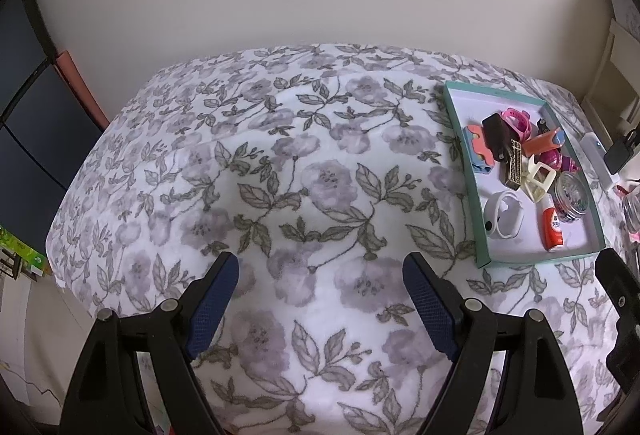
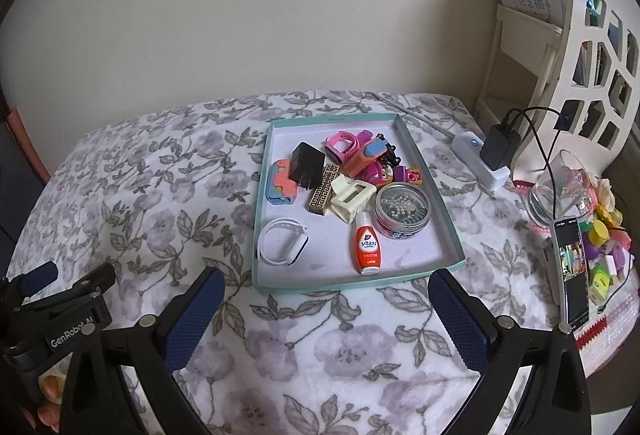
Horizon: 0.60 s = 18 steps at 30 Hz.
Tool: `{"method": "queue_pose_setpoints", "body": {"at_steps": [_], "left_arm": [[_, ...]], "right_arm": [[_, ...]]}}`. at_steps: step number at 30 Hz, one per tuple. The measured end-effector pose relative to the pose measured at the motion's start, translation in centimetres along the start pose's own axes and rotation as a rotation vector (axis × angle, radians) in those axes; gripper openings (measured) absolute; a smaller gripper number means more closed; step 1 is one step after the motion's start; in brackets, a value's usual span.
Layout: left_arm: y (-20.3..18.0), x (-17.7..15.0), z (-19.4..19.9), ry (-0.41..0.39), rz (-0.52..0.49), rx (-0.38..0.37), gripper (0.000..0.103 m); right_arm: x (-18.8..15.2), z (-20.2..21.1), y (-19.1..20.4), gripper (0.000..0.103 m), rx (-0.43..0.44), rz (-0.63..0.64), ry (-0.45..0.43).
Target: Organize rigid objects
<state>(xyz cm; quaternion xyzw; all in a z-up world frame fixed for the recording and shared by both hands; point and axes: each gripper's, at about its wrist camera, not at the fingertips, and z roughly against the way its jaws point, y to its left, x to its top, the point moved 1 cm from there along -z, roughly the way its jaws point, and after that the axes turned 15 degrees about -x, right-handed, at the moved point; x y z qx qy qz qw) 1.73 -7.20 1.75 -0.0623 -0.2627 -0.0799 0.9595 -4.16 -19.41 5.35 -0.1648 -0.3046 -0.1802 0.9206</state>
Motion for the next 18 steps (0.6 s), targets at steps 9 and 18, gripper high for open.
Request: {"method": "queue_pose_setpoints", "body": {"at_steps": [9, 18], "left_arm": [[0.05, 0.03, -0.15, 0.008, -0.003, 0.002, 0.085], [-0.11, -0.08, -0.03, -0.012, -0.028, 0.026, 0.085]], "right_arm": [[0.05, -0.48, 0.1, 0.103, -0.003, 0.01, 0.008], [-0.02, -0.84, 0.12, 0.103, -0.008, 0.015, 0.016]]}}
